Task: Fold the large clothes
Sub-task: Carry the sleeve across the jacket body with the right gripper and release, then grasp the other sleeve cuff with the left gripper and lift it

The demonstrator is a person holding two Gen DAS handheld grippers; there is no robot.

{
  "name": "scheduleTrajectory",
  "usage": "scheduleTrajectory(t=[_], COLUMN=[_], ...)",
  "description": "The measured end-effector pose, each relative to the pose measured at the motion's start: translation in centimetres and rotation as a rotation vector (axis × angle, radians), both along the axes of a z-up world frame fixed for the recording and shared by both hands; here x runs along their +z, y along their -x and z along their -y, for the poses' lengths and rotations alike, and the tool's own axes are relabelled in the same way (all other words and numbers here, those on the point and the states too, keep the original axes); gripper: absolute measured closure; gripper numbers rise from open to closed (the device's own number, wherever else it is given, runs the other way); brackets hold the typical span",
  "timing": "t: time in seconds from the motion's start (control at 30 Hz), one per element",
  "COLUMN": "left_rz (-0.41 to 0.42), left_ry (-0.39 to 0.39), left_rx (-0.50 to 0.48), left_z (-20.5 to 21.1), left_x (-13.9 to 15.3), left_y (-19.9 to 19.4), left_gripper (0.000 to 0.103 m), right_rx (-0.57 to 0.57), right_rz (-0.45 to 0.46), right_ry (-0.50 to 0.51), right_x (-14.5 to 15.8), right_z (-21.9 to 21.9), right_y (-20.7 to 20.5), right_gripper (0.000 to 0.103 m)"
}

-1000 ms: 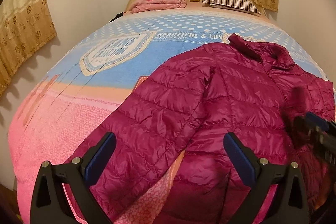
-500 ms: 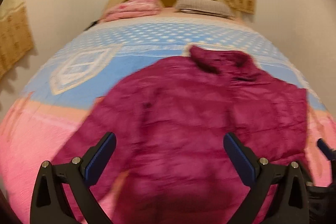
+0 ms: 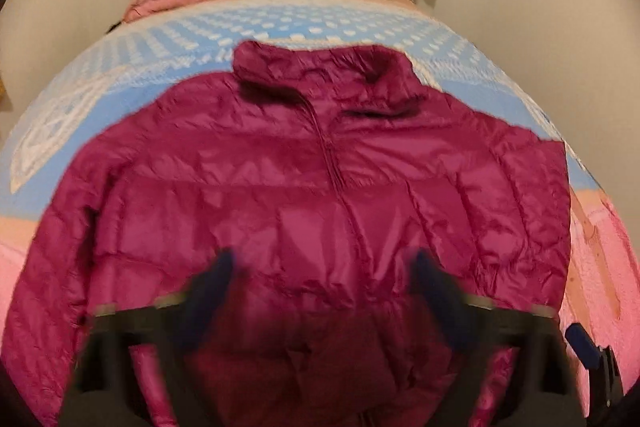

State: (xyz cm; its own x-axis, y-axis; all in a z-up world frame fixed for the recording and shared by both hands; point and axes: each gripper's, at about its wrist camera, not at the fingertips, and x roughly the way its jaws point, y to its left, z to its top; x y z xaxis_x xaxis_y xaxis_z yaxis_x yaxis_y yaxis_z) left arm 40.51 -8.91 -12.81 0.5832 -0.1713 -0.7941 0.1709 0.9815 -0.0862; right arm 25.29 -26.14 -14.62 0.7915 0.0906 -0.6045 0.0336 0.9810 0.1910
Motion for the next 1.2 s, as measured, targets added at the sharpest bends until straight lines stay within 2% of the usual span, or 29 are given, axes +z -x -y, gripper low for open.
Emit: scheduleTrajectory(t=[0.03, 0.1, 0.17, 0.27, 0.4, 0.5, 0.7, 0.9, 1.07, 1.2], left_rz=[-0.031, -0.026, 0.008, 0.042, 0.092, 0.117, 0.087, 0.079, 0.045, 0.056], left_ry=[0.014, 0.025, 0.025, 0.030, 0.001, 0.013, -0.043, -0.064, -0.026, -0.014], left_rx=[-0.024, -0.027, -0.045, -0.049, -0.016, -0.007, -0.016, 0.030, 0.053, 0.108], left_z=[0.2, 0.2, 0.1, -0.8, -2.7, -4.3, -4.6, -6.2, -7.8, -8.8], left_x=[-0.5, -0.7, -0.1, 0.9, 2.3, 3.2, 1.4, -0.4, -0.1, 0.9], left_y=[0.0, 0.7, 1.8, 3.5, 5.7, 7.7, 10.1, 10.4, 9.9, 10.2], left_gripper=[0.072, 0.076, 0.088, 0.092, 0.093, 0.093, 0.093, 0.093, 0.092, 0.092], right_rx=[-0.002, -0.009, -0.010, -0.004, -0.005, -0.011, -0.013, -0.022, -0.028, -0.031], right_rz=[-0.007, -0.015, -0.020, -0.026, -0.026, -0.029, -0.043, -0.049, -0.054, -0.054], right_ry=[-0.022, -0.052, -0.063, -0.069, -0.095, -0.120, -0.129, -0.157, -0.169, -0.170], right_x=[-0.2, -0.5, -0.6, -0.7, -0.9, -1.0, -1.2, -1.3, -1.4, -1.4], right_z=[0.3, 0.9, 1.0, 0.9, 1.4, 1.8, 1.9, 2.5, 2.8, 2.8], right_y=[-0.1, -0.1, -0.2, -0.2, 0.0, 0.0, -0.1, -0.2, -0.2, -0.1], right_gripper=[0.005, 0.005, 0.005, 0.002, 0.001, 0.001, 0.001, 0.001, 0.001, 0.001])
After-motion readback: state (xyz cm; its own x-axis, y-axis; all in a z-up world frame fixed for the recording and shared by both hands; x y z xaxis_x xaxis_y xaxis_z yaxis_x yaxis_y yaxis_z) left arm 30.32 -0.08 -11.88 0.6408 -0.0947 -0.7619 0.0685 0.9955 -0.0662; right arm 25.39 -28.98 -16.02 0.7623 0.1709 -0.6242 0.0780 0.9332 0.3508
